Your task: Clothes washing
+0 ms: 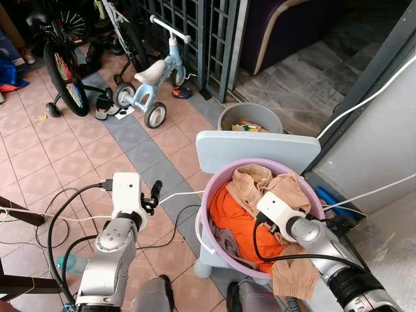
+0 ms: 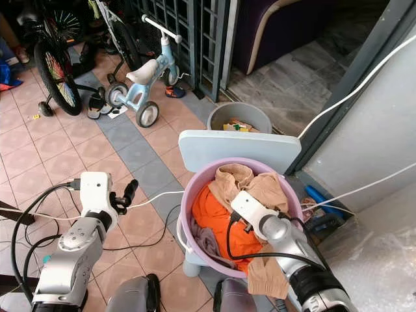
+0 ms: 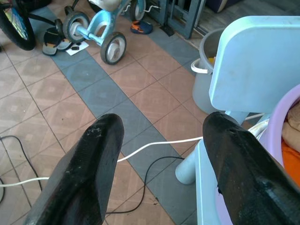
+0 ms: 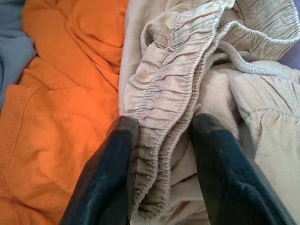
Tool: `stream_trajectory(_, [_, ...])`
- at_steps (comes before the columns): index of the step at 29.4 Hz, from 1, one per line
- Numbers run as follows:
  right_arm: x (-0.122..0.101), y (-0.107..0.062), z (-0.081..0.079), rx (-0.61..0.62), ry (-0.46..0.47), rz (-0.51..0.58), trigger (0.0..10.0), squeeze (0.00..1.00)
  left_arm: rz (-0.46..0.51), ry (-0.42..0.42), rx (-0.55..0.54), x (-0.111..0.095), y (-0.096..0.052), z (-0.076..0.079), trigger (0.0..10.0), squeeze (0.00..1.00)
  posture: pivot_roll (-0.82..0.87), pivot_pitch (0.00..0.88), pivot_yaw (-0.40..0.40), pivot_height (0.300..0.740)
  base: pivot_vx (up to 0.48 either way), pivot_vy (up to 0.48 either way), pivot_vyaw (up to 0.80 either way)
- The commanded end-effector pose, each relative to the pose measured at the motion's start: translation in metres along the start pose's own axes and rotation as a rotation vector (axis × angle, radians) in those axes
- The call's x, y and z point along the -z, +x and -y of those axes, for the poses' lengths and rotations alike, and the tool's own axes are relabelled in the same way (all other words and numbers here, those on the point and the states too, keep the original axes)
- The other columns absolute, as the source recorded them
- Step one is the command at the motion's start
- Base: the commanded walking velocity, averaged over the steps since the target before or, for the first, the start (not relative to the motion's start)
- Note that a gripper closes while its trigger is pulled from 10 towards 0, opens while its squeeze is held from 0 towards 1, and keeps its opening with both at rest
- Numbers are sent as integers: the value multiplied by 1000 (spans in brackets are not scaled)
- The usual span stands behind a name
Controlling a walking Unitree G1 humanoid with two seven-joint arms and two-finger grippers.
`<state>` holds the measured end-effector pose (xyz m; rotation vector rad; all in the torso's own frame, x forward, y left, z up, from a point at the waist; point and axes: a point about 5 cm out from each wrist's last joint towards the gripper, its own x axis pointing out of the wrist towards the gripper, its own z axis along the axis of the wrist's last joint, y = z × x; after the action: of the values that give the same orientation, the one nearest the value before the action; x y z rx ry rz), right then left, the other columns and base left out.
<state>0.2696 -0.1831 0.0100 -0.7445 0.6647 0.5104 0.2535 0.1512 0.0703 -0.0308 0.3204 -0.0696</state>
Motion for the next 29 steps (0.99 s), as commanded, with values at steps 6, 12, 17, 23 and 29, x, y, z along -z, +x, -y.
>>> stream_trajectory(6, [1,3,-23,-137,77,-14,10000,0,-23,2,0,5,2,0,10000,0,-23,128,-9,740,0,0,0])
stream_trajectory(12, [-13,13,-26,-116,105,-4,9765,0,-29,11,12,6,-5,1,10000,0,-3,163,-4,740,0,0,0])
stream_trajectory(17, [-17,19,-20,-35,103,-18,0,0,-34,14,4,6,-15,1,10000,0,26,208,-8,740,0,0,0])
stream_trajectory(23, [-15,19,-16,-1,96,-14,0,0,-55,10,0,8,-24,-2,10000,0,27,233,-4,740,0,0,0])
stream_trajectory(29, [-8,16,-7,44,137,-12,0,0,-63,21,10,7,-23,-1,10000,0,17,226,5,740,0,0,0])
